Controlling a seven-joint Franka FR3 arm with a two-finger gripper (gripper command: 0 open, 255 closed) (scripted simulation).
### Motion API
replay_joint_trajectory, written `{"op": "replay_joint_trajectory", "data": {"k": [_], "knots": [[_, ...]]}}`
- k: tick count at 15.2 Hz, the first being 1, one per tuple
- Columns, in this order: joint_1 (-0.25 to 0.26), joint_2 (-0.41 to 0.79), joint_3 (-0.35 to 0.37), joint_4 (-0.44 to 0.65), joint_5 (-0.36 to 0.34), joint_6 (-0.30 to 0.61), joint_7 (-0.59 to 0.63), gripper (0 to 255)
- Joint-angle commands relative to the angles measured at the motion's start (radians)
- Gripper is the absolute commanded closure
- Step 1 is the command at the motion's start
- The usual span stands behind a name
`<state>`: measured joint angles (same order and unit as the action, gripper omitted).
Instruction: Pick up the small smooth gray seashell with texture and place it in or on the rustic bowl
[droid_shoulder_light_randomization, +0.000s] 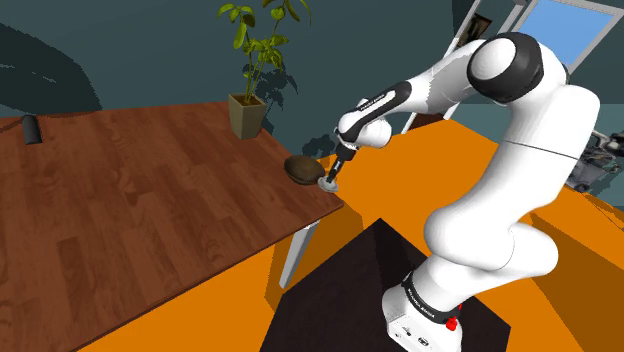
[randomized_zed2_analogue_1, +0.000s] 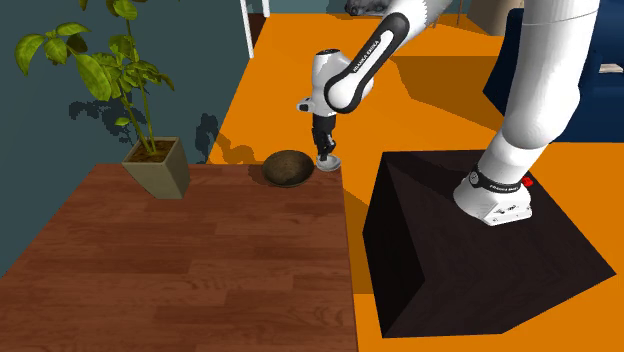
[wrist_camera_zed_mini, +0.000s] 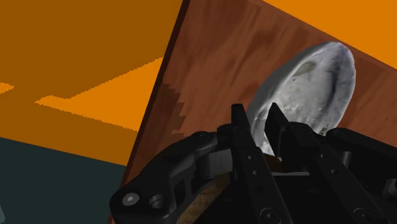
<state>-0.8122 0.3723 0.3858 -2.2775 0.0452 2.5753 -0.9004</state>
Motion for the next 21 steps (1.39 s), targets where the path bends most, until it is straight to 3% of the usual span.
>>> {"op": "replay_joint_trajectory", "data": {"k": [1,13,21], "knots": [[-0.007,-0.028,0.008,-0.006,0.012,-0.022,-0.005,255],[-0.034,-0.166,0.04,0.003,0.072,-0.162,-0.03,255],[0.079,0.081,0.015,0.385,-0.054,-0.297,0.125,255]]}}
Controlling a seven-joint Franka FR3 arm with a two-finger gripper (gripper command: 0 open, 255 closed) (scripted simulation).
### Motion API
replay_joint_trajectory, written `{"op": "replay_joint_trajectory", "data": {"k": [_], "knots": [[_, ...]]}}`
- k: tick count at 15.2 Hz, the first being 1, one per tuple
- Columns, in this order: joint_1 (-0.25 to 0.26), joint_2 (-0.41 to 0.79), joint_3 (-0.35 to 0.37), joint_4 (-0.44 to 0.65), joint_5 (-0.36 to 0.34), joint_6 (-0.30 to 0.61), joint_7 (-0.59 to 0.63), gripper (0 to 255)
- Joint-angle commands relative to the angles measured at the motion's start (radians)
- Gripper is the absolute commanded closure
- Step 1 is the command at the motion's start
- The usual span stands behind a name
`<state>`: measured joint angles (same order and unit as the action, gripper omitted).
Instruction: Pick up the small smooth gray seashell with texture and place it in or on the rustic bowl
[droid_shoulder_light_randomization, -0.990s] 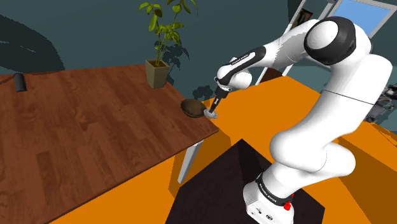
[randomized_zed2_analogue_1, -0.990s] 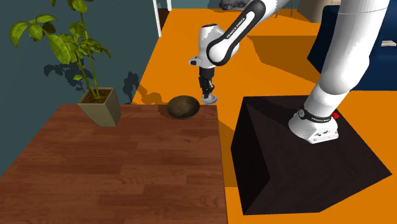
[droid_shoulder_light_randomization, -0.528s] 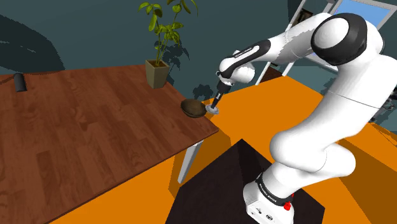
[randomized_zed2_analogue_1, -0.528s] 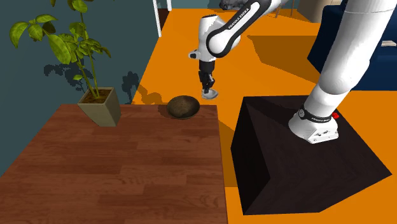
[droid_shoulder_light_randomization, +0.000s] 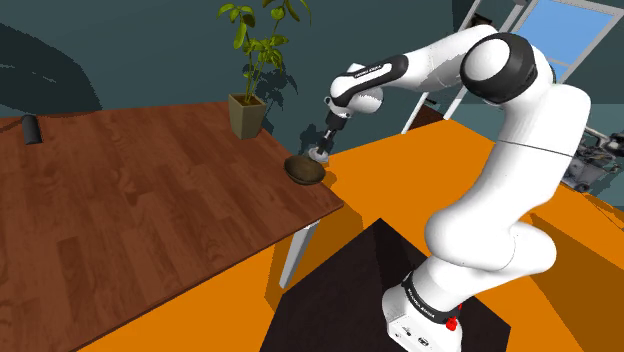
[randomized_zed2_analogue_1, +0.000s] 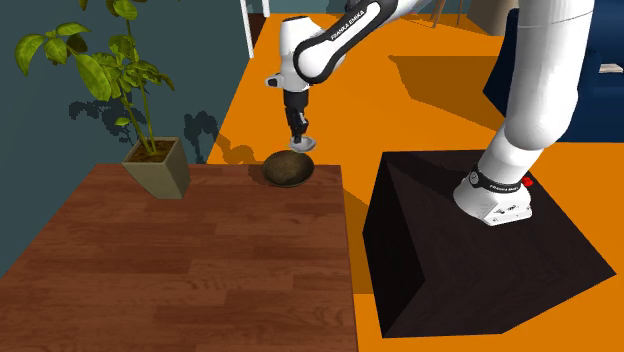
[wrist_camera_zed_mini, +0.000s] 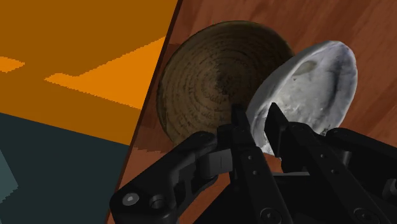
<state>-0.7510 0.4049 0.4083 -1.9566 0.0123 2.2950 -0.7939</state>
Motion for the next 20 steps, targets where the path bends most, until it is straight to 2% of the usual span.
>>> {"op": "replay_joint_trajectory", "data": {"k": [1,3,20], "knots": [[0.034,0.081,-0.012,0.118,-0.033,-0.038,0.033,255],[0.063,0.138,-0.02,0.215,-0.052,-0.077,0.056,255],[0.089,0.274,-0.054,0.204,-0.091,0.066,0.059,255]]}}
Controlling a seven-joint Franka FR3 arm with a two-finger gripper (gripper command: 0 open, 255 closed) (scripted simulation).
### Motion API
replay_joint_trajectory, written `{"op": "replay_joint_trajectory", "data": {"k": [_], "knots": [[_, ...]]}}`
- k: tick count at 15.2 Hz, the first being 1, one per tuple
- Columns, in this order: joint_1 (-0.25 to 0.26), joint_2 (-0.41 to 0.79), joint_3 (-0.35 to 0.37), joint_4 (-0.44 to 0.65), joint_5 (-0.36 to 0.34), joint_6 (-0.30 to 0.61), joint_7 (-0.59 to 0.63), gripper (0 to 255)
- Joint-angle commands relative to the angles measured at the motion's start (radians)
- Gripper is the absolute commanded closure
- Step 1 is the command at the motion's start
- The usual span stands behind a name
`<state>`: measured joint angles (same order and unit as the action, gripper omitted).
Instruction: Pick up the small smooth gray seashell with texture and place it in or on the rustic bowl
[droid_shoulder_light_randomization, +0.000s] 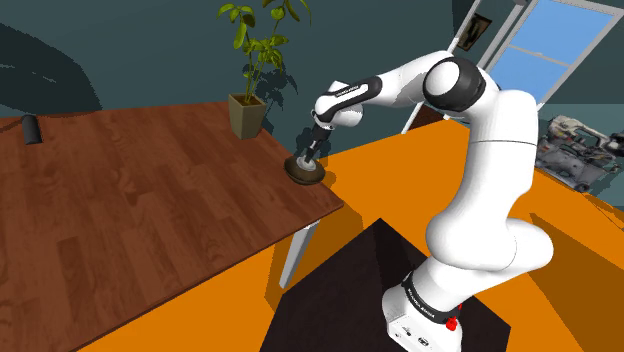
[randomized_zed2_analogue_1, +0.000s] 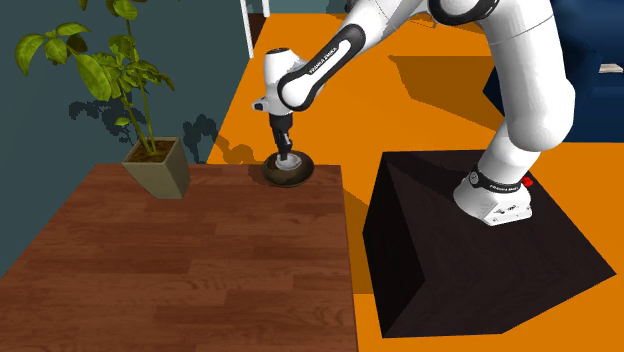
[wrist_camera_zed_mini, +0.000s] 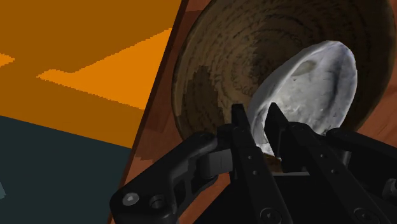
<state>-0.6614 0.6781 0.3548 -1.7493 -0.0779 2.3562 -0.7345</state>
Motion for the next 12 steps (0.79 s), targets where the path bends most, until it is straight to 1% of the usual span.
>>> {"op": "replay_joint_trajectory", "data": {"k": [1,6,7,12], "knots": [[0.0,0.001,0.0,-0.003,-0.001,0.005,0.0,255],[0.0,0.001,0.0,-0.003,-0.001,0.005,0.0,255],[0.0,0.001,0.0,-0.003,-0.001,0.005,0.0,0],[0.0,0.001,0.0,-0.003,-0.001,0.005,0.0,0]]}}
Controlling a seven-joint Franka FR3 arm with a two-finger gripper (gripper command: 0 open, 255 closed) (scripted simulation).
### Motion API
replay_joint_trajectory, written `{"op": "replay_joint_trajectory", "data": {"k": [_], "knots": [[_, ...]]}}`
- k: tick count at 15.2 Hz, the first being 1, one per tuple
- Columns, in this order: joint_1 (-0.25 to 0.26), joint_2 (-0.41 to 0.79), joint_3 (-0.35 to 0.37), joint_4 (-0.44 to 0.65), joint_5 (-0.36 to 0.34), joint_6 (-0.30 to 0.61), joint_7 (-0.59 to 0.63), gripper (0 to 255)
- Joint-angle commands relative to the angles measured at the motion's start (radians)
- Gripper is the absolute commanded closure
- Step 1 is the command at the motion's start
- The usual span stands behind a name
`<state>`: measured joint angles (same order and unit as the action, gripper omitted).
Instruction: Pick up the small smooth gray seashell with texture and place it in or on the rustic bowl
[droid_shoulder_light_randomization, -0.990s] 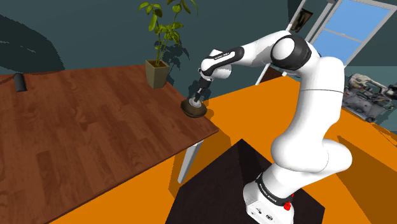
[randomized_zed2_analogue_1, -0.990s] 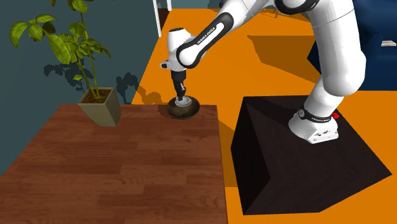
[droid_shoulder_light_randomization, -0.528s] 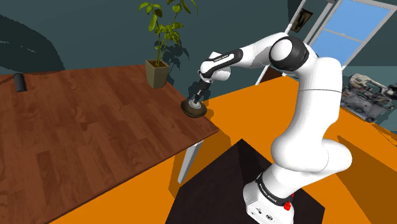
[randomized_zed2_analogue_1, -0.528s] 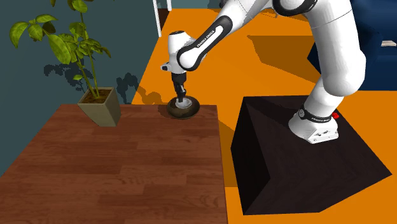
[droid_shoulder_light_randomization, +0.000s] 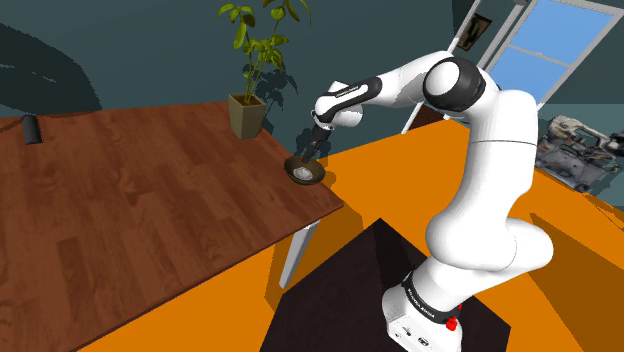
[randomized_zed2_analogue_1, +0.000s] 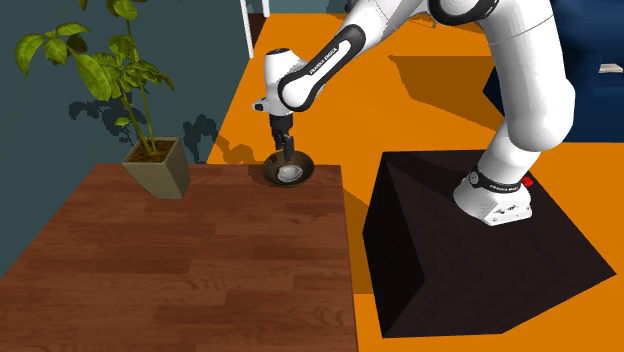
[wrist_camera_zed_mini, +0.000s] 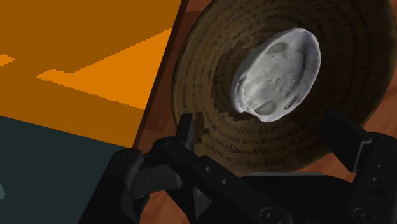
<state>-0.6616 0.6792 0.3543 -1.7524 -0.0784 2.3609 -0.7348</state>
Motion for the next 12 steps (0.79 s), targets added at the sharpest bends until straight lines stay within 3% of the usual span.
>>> {"op": "replay_joint_trajectory", "data": {"k": [1,4,12], "knots": [[-0.007,-0.023,0.005,0.0,0.006,-0.023,-0.004,0],[-0.026,-0.081,0.019,0.008,0.024,-0.089,-0.014,0],[-0.026,-0.081,0.019,0.008,0.024,-0.089,-0.014,0]]}}
